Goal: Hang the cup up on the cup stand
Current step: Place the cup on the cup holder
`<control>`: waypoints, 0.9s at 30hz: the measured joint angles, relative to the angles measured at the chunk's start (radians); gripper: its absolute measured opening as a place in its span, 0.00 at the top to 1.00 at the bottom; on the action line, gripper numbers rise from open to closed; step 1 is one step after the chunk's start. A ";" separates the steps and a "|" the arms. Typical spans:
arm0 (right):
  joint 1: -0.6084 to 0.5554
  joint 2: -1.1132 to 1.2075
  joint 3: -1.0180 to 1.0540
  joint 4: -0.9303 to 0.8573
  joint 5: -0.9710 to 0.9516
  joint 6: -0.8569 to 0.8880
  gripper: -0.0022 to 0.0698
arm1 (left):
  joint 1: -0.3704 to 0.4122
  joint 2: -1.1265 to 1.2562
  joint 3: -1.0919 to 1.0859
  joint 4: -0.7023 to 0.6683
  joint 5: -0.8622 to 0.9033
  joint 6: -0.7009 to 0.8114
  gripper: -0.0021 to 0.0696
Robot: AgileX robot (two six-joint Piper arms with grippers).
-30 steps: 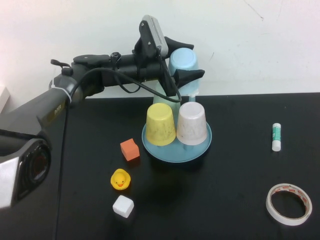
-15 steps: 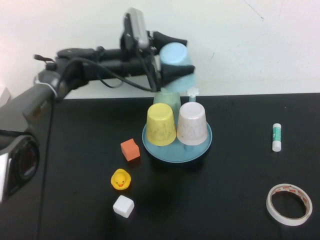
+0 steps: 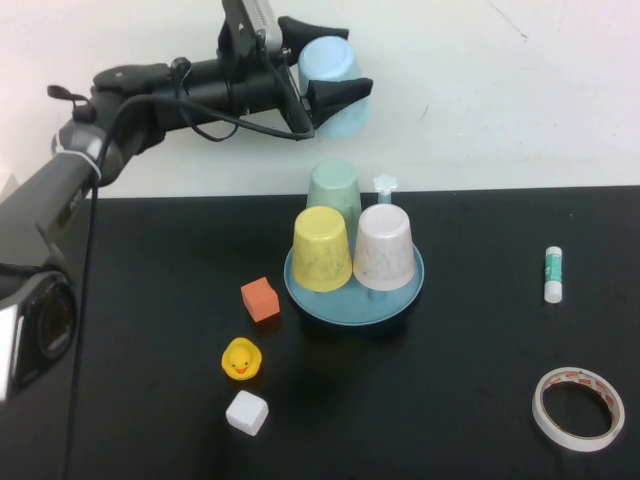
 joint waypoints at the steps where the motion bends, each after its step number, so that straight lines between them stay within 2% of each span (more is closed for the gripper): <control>1: 0.000 0.000 0.000 0.000 0.000 0.002 0.97 | 0.000 0.011 -0.005 0.000 -0.022 -0.008 0.20; 10: 0.000 0.000 0.000 -0.008 0.000 0.004 0.97 | 0.002 0.093 -0.099 0.000 -0.191 -0.181 0.20; 16: 0.000 0.000 0.000 -0.056 0.000 0.006 0.97 | 0.002 0.093 -0.132 -0.024 -0.520 -0.436 0.20; 19: 0.000 0.000 0.000 -0.076 0.000 0.006 0.97 | -0.012 0.096 -0.132 -0.026 -0.552 -0.457 0.20; 23: 0.000 0.000 0.000 -0.102 -0.002 0.007 0.97 | -0.033 0.107 -0.136 -0.031 -0.578 -0.378 0.20; 27: 0.000 0.000 0.000 -0.127 -0.010 0.007 0.97 | -0.040 0.131 -0.172 -0.031 -0.578 -0.371 0.20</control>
